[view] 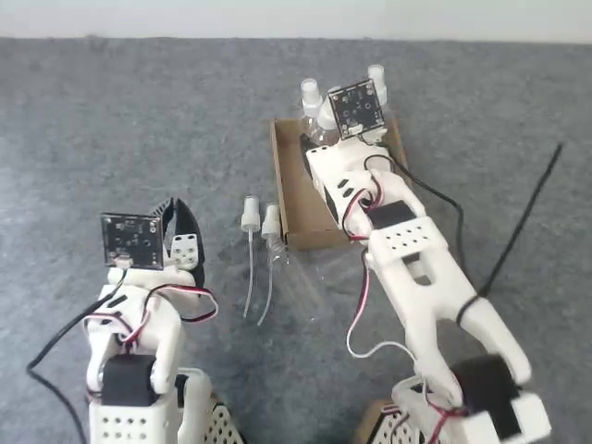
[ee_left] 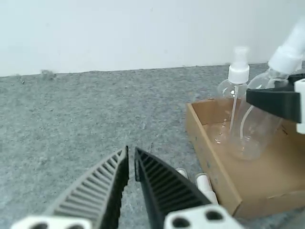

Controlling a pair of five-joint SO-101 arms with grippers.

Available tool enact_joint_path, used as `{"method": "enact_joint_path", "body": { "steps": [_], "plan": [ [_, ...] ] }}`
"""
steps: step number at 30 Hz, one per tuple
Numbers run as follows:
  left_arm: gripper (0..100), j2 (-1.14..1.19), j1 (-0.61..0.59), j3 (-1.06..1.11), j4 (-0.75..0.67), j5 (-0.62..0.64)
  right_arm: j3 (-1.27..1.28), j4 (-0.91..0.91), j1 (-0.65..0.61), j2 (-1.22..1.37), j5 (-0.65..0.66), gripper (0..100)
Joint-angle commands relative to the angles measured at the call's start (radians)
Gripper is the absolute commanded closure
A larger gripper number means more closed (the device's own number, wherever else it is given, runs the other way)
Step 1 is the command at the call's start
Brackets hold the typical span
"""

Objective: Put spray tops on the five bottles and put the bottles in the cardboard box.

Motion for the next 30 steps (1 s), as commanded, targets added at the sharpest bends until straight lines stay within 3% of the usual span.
{"method": "enact_joint_path", "body": {
  "steps": [1, 8, 22, 30],
  "plan": [
    [99, -0.012, -0.002, -0.008, -0.028, -0.003, -0.009, -0.061, 0.01, 0.028, 0.021, 99.2],
    [99, -0.012, 0.0, -0.008, -0.026, -0.003, -0.009, -0.145, 0.012, 0.133, 0.026, 99.2],
    [99, -0.012, 0.0, -0.007, -0.026, -0.003, -0.008, -0.14, 0.004, 0.163, 0.026, 98.3],
    [99, -0.012, 0.0, -0.007, -0.025, -0.003, 0.014, -0.134, -0.007, 0.163, 0.028, 81.1]
  ]
}}
